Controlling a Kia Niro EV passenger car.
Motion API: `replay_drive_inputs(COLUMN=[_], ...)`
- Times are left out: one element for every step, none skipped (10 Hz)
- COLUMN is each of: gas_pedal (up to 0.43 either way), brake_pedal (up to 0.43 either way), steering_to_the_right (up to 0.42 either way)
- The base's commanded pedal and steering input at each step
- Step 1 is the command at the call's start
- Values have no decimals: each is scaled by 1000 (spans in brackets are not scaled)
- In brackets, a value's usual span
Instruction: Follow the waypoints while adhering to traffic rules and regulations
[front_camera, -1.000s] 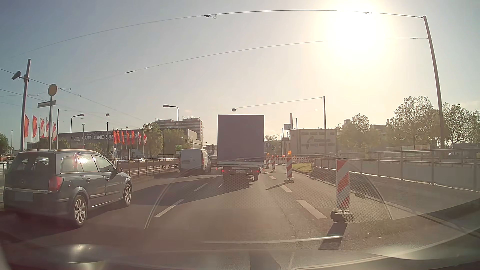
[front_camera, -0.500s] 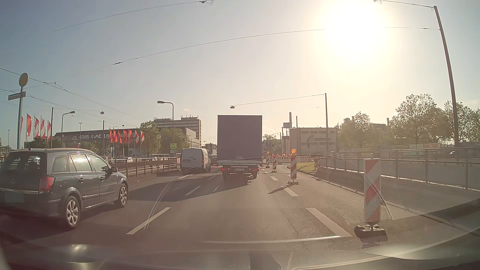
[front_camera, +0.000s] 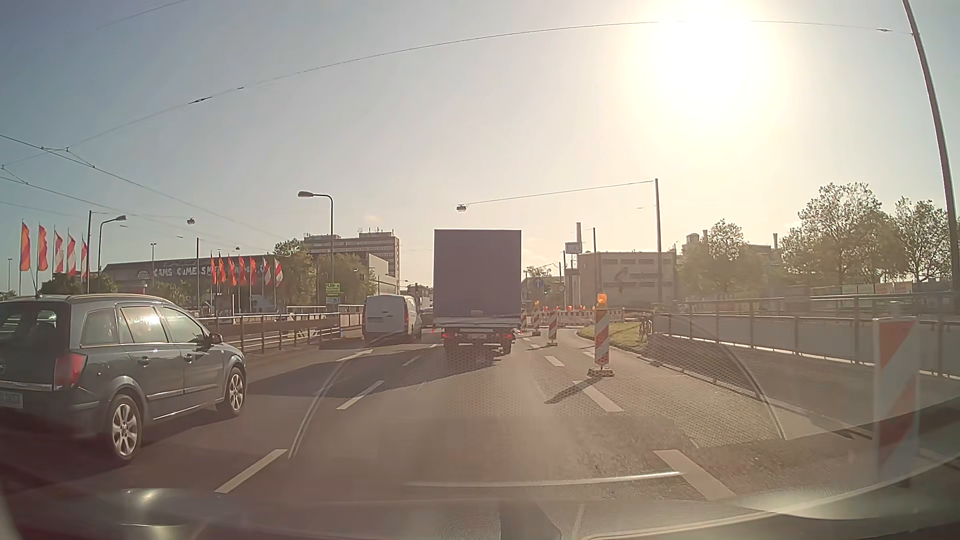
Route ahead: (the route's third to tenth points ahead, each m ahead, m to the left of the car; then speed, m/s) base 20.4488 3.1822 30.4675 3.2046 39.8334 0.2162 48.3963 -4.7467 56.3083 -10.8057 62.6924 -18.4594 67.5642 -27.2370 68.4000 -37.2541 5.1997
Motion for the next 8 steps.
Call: replay_drive_inputs(gas_pedal=[409, 409, 409, 409, 409, 409, 409, 409], brake_pedal=[0, 0, 0, 0, 0, 0, 0, 0], steering_to_the_right=[5, 4, 4, 4, 4, 3, 3, 3])
